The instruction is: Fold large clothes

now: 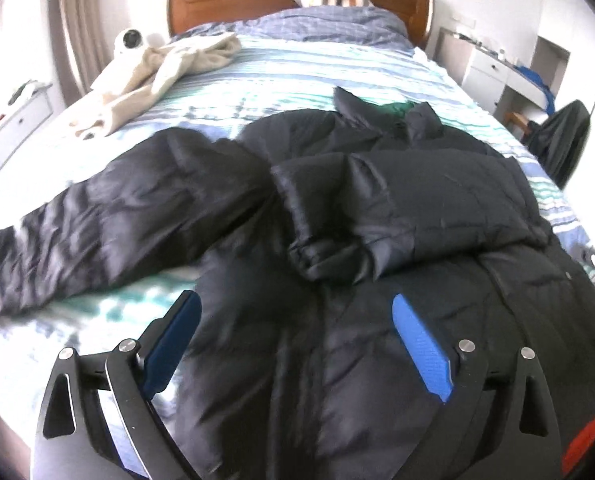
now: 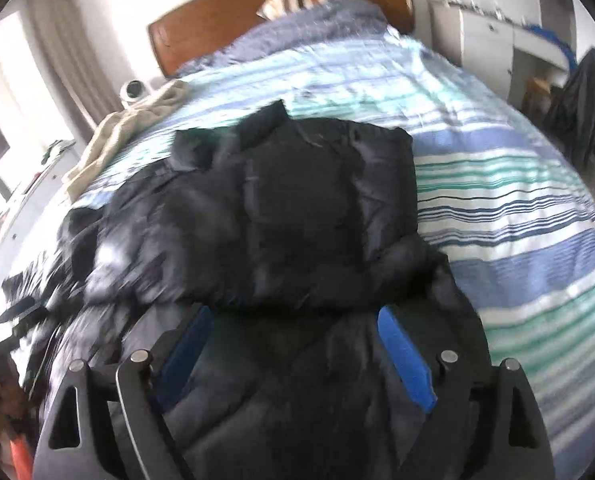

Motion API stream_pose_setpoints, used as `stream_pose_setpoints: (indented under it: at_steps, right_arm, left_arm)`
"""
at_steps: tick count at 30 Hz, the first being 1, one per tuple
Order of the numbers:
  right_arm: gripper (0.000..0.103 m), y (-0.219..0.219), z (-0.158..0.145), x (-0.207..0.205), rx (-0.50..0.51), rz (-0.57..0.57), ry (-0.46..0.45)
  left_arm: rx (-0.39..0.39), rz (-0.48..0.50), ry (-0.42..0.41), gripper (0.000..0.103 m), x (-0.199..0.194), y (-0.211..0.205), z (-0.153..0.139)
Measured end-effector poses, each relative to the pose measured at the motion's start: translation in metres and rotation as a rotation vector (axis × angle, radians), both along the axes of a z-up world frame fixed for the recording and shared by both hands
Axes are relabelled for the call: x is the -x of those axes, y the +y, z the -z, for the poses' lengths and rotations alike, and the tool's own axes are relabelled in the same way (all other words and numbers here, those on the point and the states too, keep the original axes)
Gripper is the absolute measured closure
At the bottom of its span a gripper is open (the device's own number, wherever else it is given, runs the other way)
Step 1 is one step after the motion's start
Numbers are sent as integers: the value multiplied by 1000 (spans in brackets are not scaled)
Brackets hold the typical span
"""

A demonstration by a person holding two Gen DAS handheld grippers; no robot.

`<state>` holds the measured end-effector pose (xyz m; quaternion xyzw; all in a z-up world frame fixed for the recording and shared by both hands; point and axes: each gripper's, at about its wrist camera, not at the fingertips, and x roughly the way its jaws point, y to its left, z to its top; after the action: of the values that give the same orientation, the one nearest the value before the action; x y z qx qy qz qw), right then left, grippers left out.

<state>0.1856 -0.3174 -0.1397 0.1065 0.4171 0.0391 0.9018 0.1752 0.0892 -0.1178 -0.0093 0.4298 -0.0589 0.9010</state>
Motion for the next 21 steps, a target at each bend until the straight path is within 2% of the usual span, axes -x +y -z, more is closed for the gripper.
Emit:
stream_pose_setpoints:
  at_steps: [5, 7, 11, 12, 17, 21]
  right_arm:
    - [15, 33, -8, 52, -3, -70, -36]
    - [15, 42, -9, 68, 0, -85, -47]
    - [15, 49, -8, 90, -25, -81, -52]
    - [15, 51, -7, 92, -31, -78, -52]
    - [15, 51, -5, 97, -53, -59, -45]
    - [15, 60, -8, 102, -47, -80, -56]
  left_arm:
    - [11, -151, 14, 5, -3, 55, 4]
    - [57, -251, 40, 5, -7, 88, 12]
    - [213, -461, 66, 5, -13, 158, 29]
    - [248, -538, 65, 5, -14, 179, 34]
    - [320, -851, 52, 5, -13, 245, 61]
    - [358, -946, 42, 2, -25, 272, 75]
